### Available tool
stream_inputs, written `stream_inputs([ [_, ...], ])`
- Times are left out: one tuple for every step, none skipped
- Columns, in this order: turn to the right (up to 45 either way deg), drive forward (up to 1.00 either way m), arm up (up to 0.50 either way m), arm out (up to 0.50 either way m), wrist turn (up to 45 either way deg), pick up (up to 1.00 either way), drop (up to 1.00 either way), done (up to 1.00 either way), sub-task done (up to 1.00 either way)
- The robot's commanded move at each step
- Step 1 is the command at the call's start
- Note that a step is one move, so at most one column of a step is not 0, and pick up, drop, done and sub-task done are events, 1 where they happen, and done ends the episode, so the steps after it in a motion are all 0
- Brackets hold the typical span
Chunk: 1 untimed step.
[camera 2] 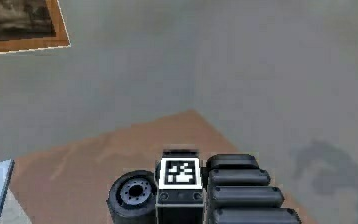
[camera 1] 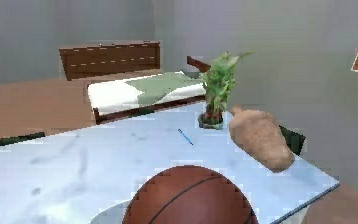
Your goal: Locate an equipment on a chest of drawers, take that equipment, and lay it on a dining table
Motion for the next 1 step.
stream_inputs([
  [-45.0, 0.0, 0.0, 0.0, 0.0, 0.0, 0.0, 0.0, 0.0],
])
